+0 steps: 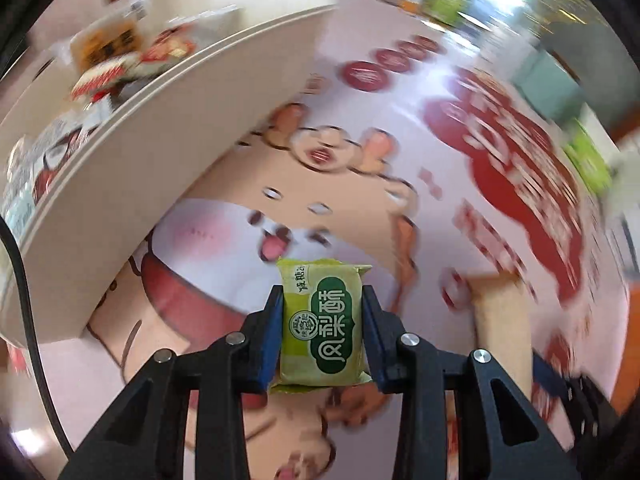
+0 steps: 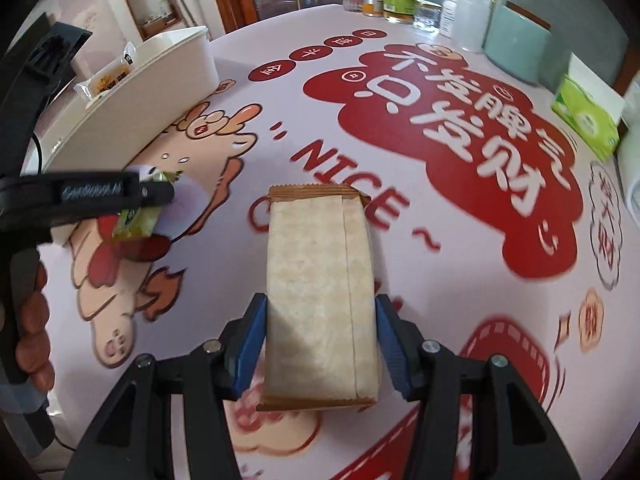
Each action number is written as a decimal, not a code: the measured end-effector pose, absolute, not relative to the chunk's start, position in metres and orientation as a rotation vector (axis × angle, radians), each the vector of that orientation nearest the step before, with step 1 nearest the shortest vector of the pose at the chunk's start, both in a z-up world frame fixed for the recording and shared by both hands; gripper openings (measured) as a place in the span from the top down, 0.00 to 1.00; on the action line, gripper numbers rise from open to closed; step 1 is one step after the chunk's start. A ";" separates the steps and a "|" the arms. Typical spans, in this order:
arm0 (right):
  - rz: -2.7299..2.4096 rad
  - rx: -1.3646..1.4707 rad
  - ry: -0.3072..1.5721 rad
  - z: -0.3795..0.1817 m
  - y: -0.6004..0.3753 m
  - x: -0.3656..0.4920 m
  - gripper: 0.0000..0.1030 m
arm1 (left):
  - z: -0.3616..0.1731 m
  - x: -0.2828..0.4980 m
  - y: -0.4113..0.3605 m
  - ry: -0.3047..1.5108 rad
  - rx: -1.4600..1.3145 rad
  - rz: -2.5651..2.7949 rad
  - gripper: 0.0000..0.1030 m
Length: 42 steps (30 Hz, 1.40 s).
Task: Organize snacks
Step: 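Carry the wafer packet and green biscuit over the tray and open both tools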
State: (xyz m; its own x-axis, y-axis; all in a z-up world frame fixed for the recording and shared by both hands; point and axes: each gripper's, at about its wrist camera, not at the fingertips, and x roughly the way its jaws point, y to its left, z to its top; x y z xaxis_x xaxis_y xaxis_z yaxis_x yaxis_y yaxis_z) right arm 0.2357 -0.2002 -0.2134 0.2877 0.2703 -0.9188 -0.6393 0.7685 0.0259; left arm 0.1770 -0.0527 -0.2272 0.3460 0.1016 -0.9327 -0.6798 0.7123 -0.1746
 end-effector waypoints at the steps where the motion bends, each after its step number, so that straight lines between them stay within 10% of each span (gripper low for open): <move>1: 0.620 -0.373 1.128 -0.211 -0.201 0.230 0.48 | -0.220 0.173 -0.059 1.117 -0.581 0.499 0.67; 25: 0.624 -0.170 0.958 -0.041 -0.033 0.135 0.48 | 0.024 0.066 0.109 0.889 0.215 -0.087 0.66; 42: 0.347 0.065 1.019 -0.080 0.067 0.193 0.48 | -0.083 0.124 0.208 0.917 -0.039 -0.133 0.66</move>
